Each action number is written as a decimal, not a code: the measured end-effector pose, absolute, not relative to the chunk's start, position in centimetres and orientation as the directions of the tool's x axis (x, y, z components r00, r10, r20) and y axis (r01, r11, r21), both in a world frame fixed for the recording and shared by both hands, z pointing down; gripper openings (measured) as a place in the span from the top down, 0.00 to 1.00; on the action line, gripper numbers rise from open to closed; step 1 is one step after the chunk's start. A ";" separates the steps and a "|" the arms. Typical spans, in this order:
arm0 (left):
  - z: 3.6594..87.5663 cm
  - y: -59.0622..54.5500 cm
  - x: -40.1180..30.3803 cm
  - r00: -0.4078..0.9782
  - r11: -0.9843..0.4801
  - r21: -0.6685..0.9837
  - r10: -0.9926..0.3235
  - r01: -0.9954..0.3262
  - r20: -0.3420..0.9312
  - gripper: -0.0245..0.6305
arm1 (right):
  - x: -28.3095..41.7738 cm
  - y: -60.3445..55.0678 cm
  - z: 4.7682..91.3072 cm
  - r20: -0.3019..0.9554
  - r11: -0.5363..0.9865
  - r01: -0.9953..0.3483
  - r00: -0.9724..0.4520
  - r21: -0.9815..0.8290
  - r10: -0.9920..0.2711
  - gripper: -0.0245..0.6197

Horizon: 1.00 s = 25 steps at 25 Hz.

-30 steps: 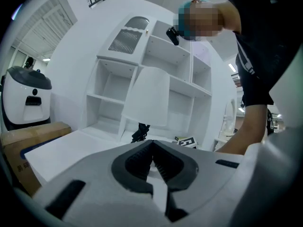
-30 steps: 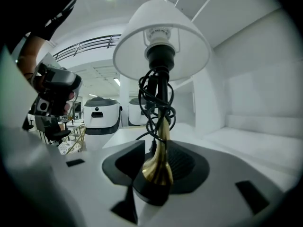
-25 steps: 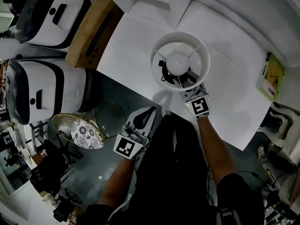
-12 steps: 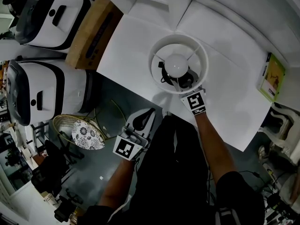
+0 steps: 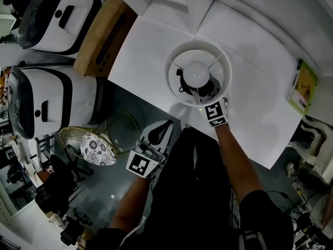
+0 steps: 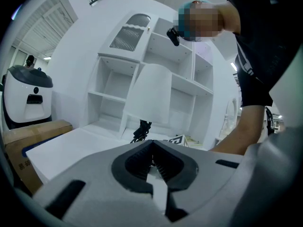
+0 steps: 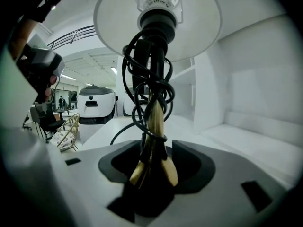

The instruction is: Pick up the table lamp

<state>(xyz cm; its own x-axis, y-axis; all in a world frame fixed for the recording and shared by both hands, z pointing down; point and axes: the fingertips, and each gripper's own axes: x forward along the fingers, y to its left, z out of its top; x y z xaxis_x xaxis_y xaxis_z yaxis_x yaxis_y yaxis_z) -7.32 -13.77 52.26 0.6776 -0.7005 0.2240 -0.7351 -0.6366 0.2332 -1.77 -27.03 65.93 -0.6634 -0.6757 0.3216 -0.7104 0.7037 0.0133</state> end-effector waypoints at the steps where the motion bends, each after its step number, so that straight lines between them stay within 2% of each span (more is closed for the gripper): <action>1: 52.3 -13.8 -7.3 0.678 -0.636 0.234 -0.701 -0.735 0.224 0.93 | -1.8 -26.9 66.2 0.327 0.709 -0.705 -0.668 0.010 -0.668 0.67; 14: 52.6 -13.4 -5.0 0.699 -0.656 0.241 -0.676 -0.715 0.234 0.93 | -2.3 -28.1 65.1 0.363 0.762 -0.646 -0.698 0.054 -0.617 0.61; 18: 52.6 -13.3 -4.5 0.701 -0.661 0.234 -0.671 -0.713 0.240 0.93 | -2.6 -27.6 64.8 0.355 0.782 -0.614 -0.711 0.107 -0.607 0.66; 25: 52.4 -13.3 -4.4 0.691 -0.653 0.227 -0.681 -0.723 0.241 0.93 | -2.2 -27.7 64.4 0.355 0.797 -0.603 -0.736 0.043 -0.577 0.71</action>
<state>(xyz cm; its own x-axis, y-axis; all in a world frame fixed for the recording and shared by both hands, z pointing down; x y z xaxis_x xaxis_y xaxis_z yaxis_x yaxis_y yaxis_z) -4.43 -13.27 52.43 0.6911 -0.6814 0.2410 -0.7228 -0.6528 0.2269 -2.20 -27.68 64.37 -0.7362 -0.5765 0.3545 -0.6030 0.7966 0.0433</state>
